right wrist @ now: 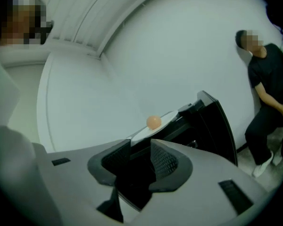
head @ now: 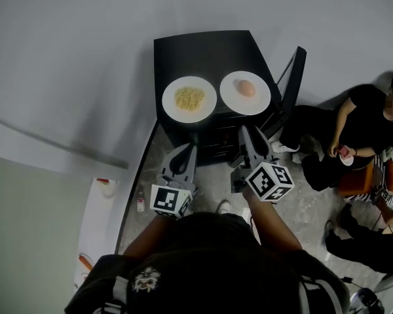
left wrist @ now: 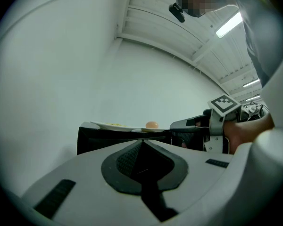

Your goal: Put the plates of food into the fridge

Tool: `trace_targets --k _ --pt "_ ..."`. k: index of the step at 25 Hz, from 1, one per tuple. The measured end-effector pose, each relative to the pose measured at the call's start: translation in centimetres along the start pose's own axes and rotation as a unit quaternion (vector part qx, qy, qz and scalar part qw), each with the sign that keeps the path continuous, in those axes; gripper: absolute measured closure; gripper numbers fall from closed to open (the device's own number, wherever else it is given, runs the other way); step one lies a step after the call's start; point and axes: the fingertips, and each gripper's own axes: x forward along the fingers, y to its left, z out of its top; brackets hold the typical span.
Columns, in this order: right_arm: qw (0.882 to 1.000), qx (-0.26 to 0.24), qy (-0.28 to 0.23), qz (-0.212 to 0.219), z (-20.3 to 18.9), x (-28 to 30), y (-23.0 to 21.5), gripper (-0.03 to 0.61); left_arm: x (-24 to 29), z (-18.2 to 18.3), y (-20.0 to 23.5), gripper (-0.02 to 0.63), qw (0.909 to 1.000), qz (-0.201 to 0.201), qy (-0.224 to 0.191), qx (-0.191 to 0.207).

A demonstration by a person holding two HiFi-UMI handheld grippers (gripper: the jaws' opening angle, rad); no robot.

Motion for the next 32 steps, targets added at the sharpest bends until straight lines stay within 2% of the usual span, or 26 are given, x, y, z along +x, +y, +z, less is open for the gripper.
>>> trace_targets --k 3,7,10,14,18,20,23,27,32 --pt "0.994 0.106 -0.003 -0.004 0.6 0.4 -1.2 0.434 -0.2 0.2 -0.1 0.591 1.0 0.002 -0.001 0.001" --pt "0.971 0.239 -0.013 -0.011 0.8 1.1 -2.9 0.411 -0.6 0.1 -0.2 0.591 1.0 0.004 -0.001 -0.001" --pt "0.951 0.308 -0.019 -0.012 0.7 1.7 -3.8 0.403 -0.9 0.1 -0.1 0.591 1.0 0.006 -0.002 -0.003" --pt "0.928 0.371 -0.025 -0.015 1.1 2.5 -4.7 0.4 -1.0 0.6 -0.2 0.591 0.9998 0.011 -0.009 -0.01" --pt "0.909 0.415 -0.027 -0.023 1.1 3.7 -5.4 0.4 -1.1 0.3 -0.1 0.591 0.9999 0.013 -0.006 -0.007" --pt "0.905 0.422 -0.027 -0.032 1.1 3.9 -5.9 0.401 -1.2 0.2 -0.1 0.591 0.9999 0.014 -0.003 -0.006" --pt "0.904 0.424 -0.034 -0.04 1.6 4.0 -6.1 0.441 -1.3 0.7 -0.3 0.592 0.9998 0.015 -0.008 -0.007" --pt "0.911 0.408 -0.041 -0.045 2.4 4.0 -5.9 0.519 -1.5 0.5 -0.5 0.591 0.9999 0.011 -0.002 0.003" --pt "0.905 0.42 -0.044 -0.045 2.2 4.1 -5.9 0.529 -1.6 0.6 -0.9 0.591 0.9999 0.008 -0.007 0.007"
